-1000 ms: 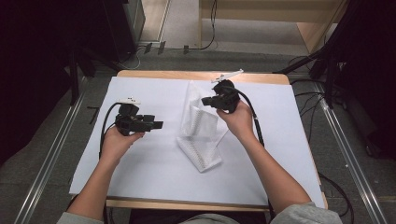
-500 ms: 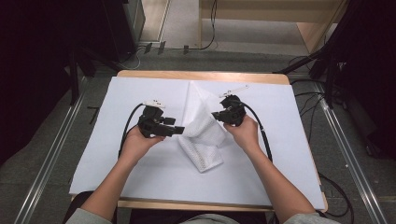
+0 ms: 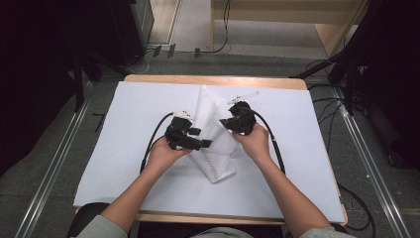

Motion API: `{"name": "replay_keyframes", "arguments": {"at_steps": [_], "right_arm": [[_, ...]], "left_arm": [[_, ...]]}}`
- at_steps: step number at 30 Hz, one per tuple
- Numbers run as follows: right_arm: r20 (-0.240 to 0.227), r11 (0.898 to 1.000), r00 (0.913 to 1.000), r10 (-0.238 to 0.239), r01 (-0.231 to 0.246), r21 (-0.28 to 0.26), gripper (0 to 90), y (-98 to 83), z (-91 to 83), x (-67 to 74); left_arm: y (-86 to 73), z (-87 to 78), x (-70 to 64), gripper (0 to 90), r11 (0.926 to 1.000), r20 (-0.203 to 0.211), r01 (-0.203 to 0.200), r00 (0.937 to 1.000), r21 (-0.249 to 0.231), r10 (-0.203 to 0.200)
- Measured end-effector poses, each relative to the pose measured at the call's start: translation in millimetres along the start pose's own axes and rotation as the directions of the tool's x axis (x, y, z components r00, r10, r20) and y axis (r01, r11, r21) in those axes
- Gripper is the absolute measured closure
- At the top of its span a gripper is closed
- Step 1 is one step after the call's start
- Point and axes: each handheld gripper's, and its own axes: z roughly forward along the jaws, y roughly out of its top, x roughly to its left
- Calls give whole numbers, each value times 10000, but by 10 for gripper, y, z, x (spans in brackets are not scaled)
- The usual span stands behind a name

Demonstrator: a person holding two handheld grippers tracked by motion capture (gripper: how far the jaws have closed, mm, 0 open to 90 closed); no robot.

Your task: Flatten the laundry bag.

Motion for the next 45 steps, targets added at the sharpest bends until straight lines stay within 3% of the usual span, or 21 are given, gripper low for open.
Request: {"name": "replay_keyframes", "arguments": {"at_steps": [2, 4, 6, 7, 10, 13, 16, 23, 25, 30, 33, 35, 39, 40, 43, 45], "right_arm": [[-26, 10000, 10000, 23, -23, -21, 900, 11, 0, 24], [-61, 10000, 10000, -73, 73, -52, 900, 18, 4, 36], [-69, 10000, 10000, -68, 68, -41, 900, 18, 6, 41], [-50, 10000, 10000, -78, 78, -39, 900, 16, 6, 36], [151, 10000, 9998, 88, -88, 24, 900, -9, -34, -24], [468, 9996, 9985, 280, -283, 58, 900, -90, -87, -143], [762, 9977, 9954, 576, -601, 306, 900, -215, -75, -241], [1191, 9900, 9898, 777, -907, 1083, 900, -480, 140, -331], [1163, 9915, 9903, 761, -875, 963, 900, -487, 137, -343], [1398, 9950, 9900, 196, -330, 945, 900, -493, 141, -322], [1344, 9952, 9906, 268, -391, 895, 900, -504, 138, -328], [1339, 9952, 9903, 375, -491, 848, 900, -511, 135, -329], [1331, 9942, 9893, 603, -715, 804, 900, -511, 131, -333], [1352, 9940, 9888, 634, -747, 803, 890, -506, 124, -340], [1788, 9946, 9822, 578, -721, 747, 834, -492, 41, -345], [2016, 9941, 9762, 799, -928, 554, 783, -495, -32, -381]], "left_arm": [[10, 55, -15, 351, 9999, -286, -31, 9996, 127, 35], [9, 90, -12, 539, 9996, -309, -8, 9995, 270, 16], [5, 104, 1, 710, 9992, -38, 184, 9998, 360, -183], [-1, 93, 9, 765, 9991, -65, 223, 9997, 360, -221], [-35, -17, 60, 869, 9988, 24, 492, 9988, -75, -492], [-79, -174, 156, 875, 9919, 222, 1113, 9937, -610, -1102], [-141, -309, 239, 865, 9854, 235, 1398, 9901, -974, -1381], [-272, -514, 348, 857, 9821, -66, 1482, 9887, -1166, -1500], [-328, -584, 390, 856, 9806, -196, 1553, 9871, -1195, -1587], [-514, -790, 537, 853, 9709, -471, 2009, 9769, -1306, -2085], [-627, -882, 625, 843, 9631, -532, 2347, 9685, -1320, -2433], [-684, -907, 655, 832, 9621, -664, 2492, 9640, -1109, -2573], [-798, -995, 716, 804, 9606, -881, 2560, 9600, -1081, -2658], [-820, -1022, 724, 785, 9573, -913, 2639, 9571, -1177, -2751], [-866, -1108, 745, 755, 9555, -1020, 2621, 9556, -1353, -2765], [-877, -1152, 762, 736, 9512, -1051, 2685, 9525, -1523, -2858]]}}
